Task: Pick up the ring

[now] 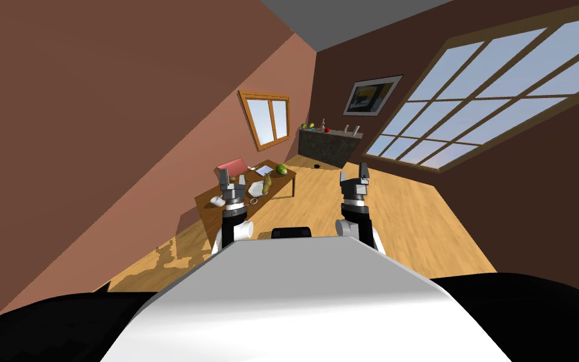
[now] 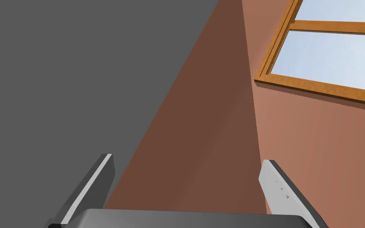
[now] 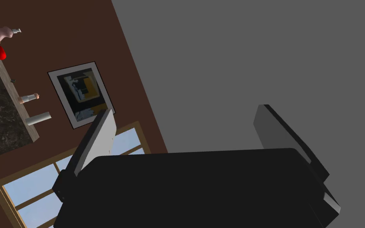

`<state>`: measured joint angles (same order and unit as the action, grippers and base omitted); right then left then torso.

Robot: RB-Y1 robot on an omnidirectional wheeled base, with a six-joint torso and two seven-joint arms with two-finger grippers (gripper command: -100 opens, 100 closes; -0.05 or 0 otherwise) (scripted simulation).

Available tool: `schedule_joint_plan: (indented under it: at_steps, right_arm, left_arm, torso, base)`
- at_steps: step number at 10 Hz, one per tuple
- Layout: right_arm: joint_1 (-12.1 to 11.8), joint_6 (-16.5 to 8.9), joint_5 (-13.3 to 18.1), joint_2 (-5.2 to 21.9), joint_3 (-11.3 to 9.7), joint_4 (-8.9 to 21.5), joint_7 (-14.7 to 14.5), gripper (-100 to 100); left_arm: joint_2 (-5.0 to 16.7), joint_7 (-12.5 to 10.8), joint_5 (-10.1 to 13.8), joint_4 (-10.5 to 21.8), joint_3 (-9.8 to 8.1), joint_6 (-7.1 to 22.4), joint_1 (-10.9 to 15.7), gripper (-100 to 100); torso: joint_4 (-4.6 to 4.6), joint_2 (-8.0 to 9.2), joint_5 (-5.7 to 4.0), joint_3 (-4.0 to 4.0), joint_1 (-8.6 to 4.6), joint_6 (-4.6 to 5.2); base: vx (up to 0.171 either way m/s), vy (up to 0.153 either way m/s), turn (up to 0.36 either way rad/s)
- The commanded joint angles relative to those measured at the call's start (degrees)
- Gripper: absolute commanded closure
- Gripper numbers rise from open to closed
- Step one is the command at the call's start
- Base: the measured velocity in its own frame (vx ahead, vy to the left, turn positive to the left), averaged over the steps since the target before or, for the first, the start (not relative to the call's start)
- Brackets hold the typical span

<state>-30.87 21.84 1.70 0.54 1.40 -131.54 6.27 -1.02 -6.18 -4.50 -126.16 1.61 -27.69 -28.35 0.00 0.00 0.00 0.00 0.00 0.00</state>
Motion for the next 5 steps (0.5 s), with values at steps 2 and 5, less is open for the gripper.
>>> schedule_joint_plan:
  at_steps: [2,5]
  right_arm:
    - [0.0,0.0,0.0,0.0,0.0,0.0,0.0,0]
    - [0.0,0.0,0.0,0.0,0.0,0.0,0.0,0]
  left_arm:
    - [3.6,-1.0,0.8,0.3,-0.3,1.5,0.3,-100]
    - [7.2,-3.3,2.8,1.1,-0.93,5.1,1.1,-100]
  torso:
    - [0.0,0.0,0.0,0.0,0.0,0.0]
    - [0.0,0.0,0.0,0.0,-0.01,0.0]
  base:
    - [0.0,-0.003,0.001]
    - [-0.002,-0.008,0.004]
